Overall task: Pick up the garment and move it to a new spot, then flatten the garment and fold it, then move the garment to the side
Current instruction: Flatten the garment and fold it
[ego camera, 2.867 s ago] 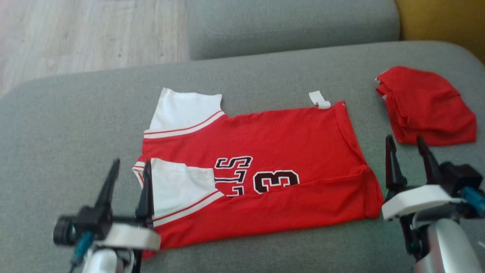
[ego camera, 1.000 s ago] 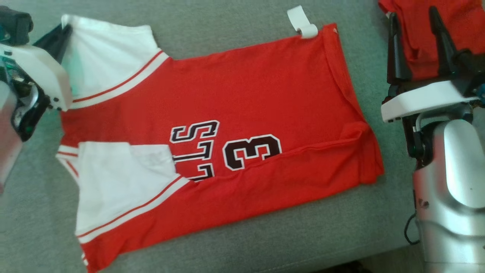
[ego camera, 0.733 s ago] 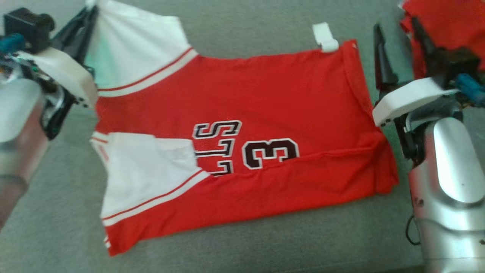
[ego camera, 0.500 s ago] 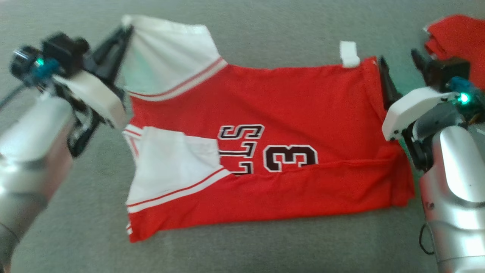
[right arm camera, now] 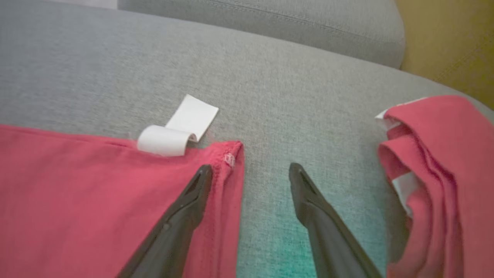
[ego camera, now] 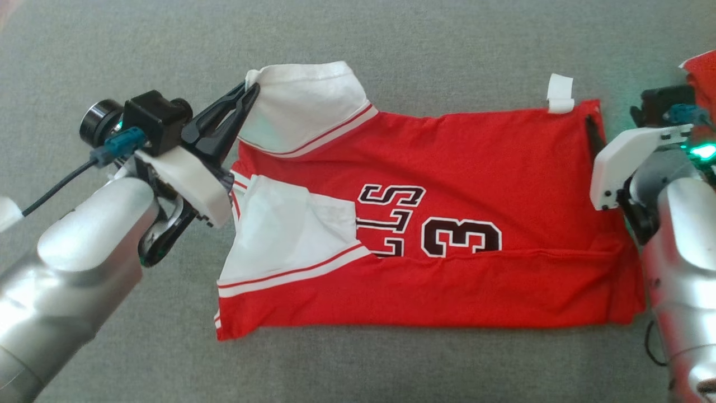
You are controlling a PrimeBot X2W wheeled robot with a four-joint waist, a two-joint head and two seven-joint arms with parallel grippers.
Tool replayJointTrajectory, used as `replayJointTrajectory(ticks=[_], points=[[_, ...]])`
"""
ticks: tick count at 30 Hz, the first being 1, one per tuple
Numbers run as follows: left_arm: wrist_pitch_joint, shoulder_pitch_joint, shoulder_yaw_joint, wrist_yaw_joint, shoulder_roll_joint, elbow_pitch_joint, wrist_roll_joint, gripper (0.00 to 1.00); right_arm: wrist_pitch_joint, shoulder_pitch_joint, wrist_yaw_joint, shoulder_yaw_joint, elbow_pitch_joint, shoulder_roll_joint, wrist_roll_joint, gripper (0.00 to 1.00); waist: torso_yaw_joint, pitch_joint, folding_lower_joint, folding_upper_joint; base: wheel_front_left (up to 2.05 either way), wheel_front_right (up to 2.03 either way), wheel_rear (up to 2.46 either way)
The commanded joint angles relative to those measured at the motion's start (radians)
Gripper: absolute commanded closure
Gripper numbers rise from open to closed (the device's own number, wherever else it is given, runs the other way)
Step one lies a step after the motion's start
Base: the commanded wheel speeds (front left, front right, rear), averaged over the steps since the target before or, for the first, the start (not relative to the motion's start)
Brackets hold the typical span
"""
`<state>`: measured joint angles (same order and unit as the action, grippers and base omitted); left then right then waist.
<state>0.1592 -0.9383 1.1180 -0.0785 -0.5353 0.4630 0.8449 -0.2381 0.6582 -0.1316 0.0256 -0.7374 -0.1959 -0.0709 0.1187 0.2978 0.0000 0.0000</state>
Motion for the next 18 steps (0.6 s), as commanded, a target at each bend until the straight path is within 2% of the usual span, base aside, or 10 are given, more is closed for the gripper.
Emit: replayJointTrajectory(ticks=[1,12,13,14,18], points=[[-0.001,-0.045,-0.041,0.007,-0.050,-0.028,-0.003,1.00,-0.004,0.048,0.001,-0.004,-0.005,-0.008,-0.014,0.00,0.005,0.016,0.0000,0.0000,0.00,0.00,0.00],[0.001,-0.067,-0.042,0.011,-0.056,-0.029,-0.009,1.00,-0.044,0.119,0.001,-0.026,-0.165,0.001,0.016,0.00,0.008,0.053,0.0000,0.0000,0.00,0.00,0.00],[0.002,-0.068,-0.042,0.011,-0.056,-0.026,-0.009,1.00,-0.042,0.124,0.001,-0.034,-0.173,-0.001,0.023,0.55,0.006,0.054,0.0000,0.0000,0.00,0.00,0.00],[0.002,-0.069,-0.043,0.011,-0.056,-0.023,-0.008,1.00,-0.037,0.129,0.001,-0.039,-0.179,-0.002,0.030,1.00,0.004,0.055,0.0000,0.0000,0.00,0.00,0.00],[0.008,-0.073,-0.048,0.012,-0.057,-0.006,-0.003,1.00,0.013,0.155,0.001,-0.044,-0.186,-0.009,0.056,1.00,-0.008,0.051,0.0000,0.0000,0.00,0.00,0.00]])
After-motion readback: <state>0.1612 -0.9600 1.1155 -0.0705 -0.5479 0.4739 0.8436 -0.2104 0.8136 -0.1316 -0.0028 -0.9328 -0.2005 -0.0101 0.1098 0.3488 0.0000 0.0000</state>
